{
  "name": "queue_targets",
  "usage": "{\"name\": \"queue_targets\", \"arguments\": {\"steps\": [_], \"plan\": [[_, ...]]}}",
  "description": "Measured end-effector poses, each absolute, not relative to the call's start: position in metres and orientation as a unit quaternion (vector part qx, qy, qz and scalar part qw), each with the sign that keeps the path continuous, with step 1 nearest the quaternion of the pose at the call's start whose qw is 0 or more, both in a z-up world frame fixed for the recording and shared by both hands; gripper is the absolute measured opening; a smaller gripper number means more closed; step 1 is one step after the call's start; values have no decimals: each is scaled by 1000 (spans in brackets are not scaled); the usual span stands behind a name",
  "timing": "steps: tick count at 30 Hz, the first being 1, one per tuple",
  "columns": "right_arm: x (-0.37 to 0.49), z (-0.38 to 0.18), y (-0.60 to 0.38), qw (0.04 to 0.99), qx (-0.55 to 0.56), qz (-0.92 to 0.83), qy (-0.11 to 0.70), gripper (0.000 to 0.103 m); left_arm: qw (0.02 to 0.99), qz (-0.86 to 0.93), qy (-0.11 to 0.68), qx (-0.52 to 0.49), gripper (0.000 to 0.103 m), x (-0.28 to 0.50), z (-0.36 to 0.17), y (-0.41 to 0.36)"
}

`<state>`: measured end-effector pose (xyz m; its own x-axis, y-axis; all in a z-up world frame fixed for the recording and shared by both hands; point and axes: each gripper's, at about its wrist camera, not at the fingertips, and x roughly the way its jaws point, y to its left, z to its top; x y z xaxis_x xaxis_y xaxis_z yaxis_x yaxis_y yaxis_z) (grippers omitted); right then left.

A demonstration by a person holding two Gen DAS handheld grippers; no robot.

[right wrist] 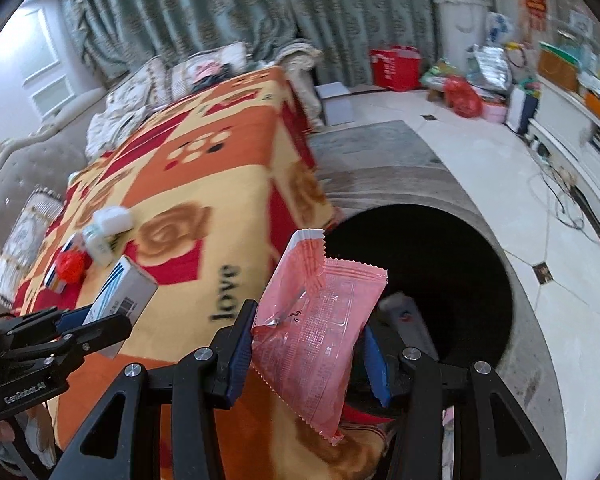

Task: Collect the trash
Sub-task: 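Carry the blue-striped box and pink packet over the black bin and open both tools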

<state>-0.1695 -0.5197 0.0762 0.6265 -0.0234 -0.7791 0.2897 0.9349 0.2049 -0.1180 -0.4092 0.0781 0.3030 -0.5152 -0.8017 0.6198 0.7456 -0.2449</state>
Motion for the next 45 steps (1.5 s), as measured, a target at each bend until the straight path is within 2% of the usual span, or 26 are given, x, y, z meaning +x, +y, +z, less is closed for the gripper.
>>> {"name": "queue_targets", "arguments": {"steps": [16,36,39,40,41,43,45], "plan": [[-183,53,-589,874,208,-131,419,47,776,-393,490,58,31,-116,66,-496],[-185,47,-602,871,227,-136,413,48,772,-393,498,54,31,-109,54,-520],[-185,48,-607,871,239,-138,406,58,766,-402,500,37,33,-106,53,-524],[-186,48,-609,871,246,-139,402,70,763,-407,502,34,34,-106,53,-526],[-187,49,-610,871,250,-140,398,77,759,-411,503,33,36,-106,53,-527],[-190,50,-613,872,258,-140,391,78,757,-416,503,29,52,-106,54,-529],[-193,51,-614,872,261,-143,389,78,758,-415,502,27,53,-106,54,-528]]}}
